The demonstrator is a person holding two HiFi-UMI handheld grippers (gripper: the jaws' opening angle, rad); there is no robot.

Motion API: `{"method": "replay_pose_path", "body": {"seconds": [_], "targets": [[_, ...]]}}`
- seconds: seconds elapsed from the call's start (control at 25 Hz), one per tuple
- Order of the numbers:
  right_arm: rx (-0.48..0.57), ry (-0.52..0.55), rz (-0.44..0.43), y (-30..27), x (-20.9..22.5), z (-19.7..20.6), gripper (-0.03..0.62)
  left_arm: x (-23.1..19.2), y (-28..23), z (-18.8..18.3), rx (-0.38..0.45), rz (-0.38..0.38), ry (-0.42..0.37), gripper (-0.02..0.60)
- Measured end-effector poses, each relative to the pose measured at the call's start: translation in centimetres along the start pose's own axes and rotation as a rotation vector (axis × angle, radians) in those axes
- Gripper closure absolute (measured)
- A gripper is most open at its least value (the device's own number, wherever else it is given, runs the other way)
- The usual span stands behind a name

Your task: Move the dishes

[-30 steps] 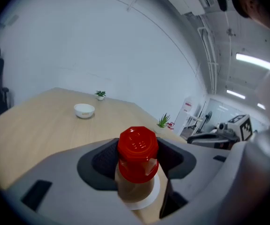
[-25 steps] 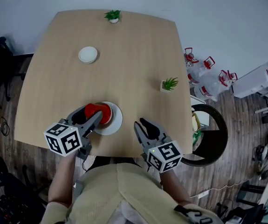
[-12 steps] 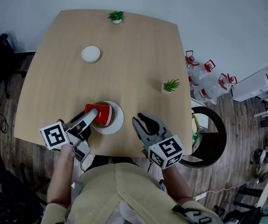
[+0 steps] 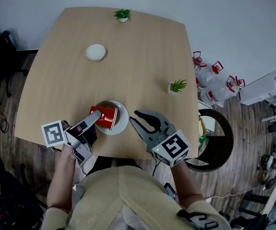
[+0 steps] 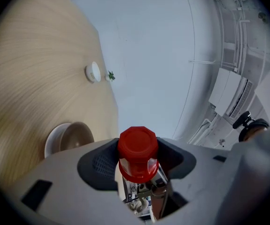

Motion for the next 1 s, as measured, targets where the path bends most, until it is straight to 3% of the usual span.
{"method": "replay_pose_path", "body": {"seconds": [0.6,1.0], "targets": [[0.004,0.259,-0.157,-2.7,-1.8,-0.7,0.505,0.4,0.4,1.7,-0.022,0.048,0.071,0.334],[0.035,0.435,-0.192,-3.4,-3.4,-2.0,0.503,0.4,0.6,2.7,-0.053,0.095,0.128,0.333]]}}
Point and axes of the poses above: the fingertips, and each gripper's own axes: y backward along the fingers, x to its right, z out of its underside, the point moved 7 cm from there along y, backward along the fingers, and after that the axes turned 4 degrees about -x, right-handed, at the moved point
